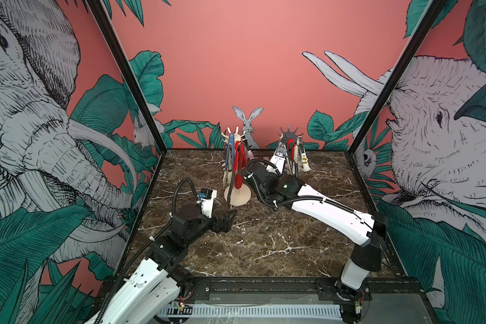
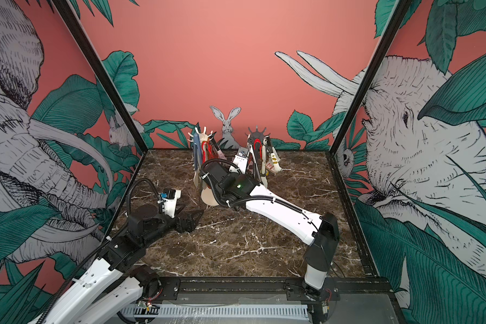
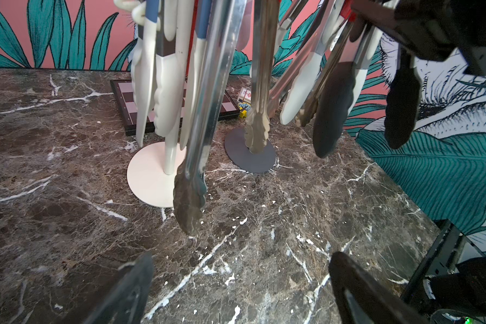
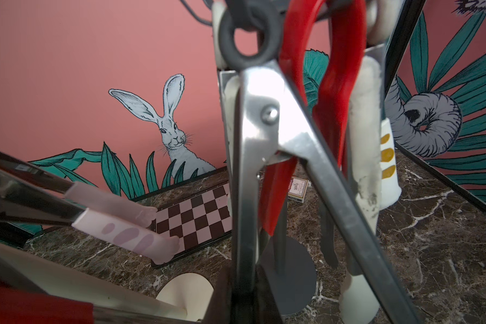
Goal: Hang food tongs on kitchen utensil racks
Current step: Hang the food tongs on the rack.
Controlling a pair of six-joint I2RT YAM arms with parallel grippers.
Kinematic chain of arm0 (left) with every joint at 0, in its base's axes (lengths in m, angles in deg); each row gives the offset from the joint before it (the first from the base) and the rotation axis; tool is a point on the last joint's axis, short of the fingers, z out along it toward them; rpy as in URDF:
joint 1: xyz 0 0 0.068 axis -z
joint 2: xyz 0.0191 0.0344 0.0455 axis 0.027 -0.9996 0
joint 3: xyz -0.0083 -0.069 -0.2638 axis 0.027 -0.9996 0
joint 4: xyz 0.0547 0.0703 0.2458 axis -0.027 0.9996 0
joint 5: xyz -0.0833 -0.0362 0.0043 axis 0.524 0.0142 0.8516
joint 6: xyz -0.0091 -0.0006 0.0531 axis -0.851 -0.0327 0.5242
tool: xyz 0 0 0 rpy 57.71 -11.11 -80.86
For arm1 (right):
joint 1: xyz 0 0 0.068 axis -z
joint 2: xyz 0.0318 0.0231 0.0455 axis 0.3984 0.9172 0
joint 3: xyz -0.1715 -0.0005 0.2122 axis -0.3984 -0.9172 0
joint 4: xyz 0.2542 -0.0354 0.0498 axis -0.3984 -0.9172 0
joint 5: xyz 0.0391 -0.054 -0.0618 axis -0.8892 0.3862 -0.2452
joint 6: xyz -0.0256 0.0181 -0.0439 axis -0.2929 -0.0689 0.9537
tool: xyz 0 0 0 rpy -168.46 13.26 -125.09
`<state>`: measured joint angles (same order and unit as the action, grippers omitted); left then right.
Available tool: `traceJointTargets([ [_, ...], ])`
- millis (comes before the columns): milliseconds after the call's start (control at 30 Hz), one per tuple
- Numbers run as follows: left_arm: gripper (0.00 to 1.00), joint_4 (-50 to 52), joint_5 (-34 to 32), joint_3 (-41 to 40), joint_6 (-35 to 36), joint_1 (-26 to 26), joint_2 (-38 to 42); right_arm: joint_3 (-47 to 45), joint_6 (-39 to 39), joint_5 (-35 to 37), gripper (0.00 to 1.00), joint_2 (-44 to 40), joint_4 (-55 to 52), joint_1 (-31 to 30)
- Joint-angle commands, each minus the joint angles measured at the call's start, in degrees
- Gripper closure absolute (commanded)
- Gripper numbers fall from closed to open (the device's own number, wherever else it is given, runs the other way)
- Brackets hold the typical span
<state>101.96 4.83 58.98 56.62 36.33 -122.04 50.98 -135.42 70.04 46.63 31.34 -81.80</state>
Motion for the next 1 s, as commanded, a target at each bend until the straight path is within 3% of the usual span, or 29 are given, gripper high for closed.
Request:
traceJointTargets([
  [0,0.01,-0.5,0.4,0.5,-0.4,0.0,0.2,0.9,-3.2,-0.1,1.0,0.4,-1.8,0.3],
  [333,0.01,-0.5,0.1,0.4,-0.4,0.0,0.2,-1.0,-3.4,-1.4,1.0,-0.2,-0.4,0.3],
  [967,0.01,-1.6,0.4,0.9,-0.2,0.0,0.1,-3.2,-2.0,-4.1,0.69,-1.9,2.9,0.4],
])
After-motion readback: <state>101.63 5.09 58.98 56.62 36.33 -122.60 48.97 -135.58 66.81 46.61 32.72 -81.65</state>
